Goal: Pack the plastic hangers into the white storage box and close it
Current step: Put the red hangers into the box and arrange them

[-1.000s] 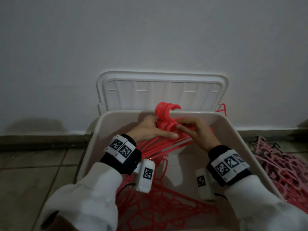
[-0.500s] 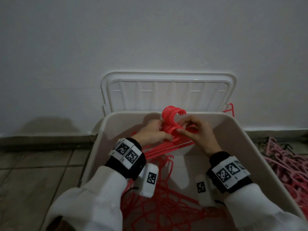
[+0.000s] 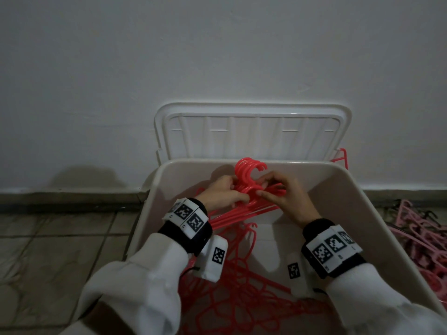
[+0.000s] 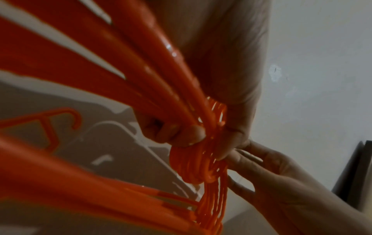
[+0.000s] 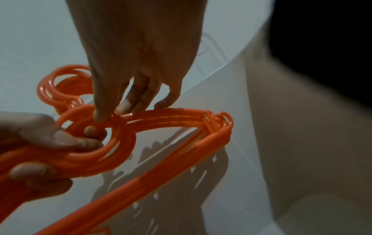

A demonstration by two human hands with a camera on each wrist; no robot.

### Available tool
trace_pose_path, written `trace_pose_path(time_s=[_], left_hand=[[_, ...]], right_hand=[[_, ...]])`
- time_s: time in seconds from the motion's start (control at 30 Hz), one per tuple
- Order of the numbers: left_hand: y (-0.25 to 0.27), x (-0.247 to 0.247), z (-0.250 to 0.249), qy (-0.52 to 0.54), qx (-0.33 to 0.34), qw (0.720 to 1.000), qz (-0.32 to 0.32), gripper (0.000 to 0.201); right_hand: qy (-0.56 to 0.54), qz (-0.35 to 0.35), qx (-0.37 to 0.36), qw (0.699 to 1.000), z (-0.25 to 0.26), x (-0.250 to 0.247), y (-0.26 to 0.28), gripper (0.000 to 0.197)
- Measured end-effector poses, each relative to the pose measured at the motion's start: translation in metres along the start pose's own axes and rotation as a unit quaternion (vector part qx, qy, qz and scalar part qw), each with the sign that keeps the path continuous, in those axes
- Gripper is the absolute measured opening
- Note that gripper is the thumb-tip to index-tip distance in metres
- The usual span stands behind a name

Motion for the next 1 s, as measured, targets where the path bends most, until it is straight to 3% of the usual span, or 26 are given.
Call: trace_pose_path(time_s=[0.13,0.37,0.47,0.53,0.6,0.67,0.73,0.87,1.0], left_hand=[[0.008,-0.004,-0.006,0.023,0.003,1.000,0.000,0.027],[0.033,-0.031,-0.011,0.066,0.023,0.997,-0.013,0.039],[0.037,-0.044,-0.008,0.063,0.038,0.997,-0.025,0.049],[0.038,-0.047,-0.002,0.083,0.042,0.996,-0.013,0.050],[0.036,-0.047,0.004,0.093,0.042,0.995,-0.005,0.053],[0.034,-0.046,0.007,0.088,0.046,0.995,-0.004,0.055],[0.031,-0.044,0.008,0.067,0.057,0.996,-0.010,0.058],[0.028,-0.047,0.011,0.053,0.066,0.996,-0.034,0.060],[0.027,-0.049,0.010,0.075,0.068,0.994,-0.040,0.056]], right_hand=[[-0.001,0.028,-0.009,1.000,0.008,0.002,0.000,0.023],[0.053,0.013,-0.046,0.997,0.031,-0.004,0.006,0.023],[0.126,0.087,-0.021,0.988,0.023,0.013,0.009,0.029],[0.166,0.233,0.024,0.958,0.006,0.039,0.015,0.022],[0.229,0.399,0.064,0.886,-0.017,0.074,0.029,0.021],[0.292,0.477,0.086,0.825,-0.034,0.102,0.037,0.034],[0.313,0.493,0.099,0.806,-0.041,0.129,0.036,0.046],[0.289,0.469,0.140,0.823,-0.051,0.175,0.023,0.054],[0.198,0.456,0.153,0.854,-0.056,0.206,0.023,0.038]])
Point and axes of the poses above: each hand's wrist, its own y-axis away from the middle knuckle, its own x-axis out of the palm, z = x × y, the point moved 7 cm from there along -y, towards the middle knuckle, and after that the axes turned 10 degrees about y, right-handed, at the moved point
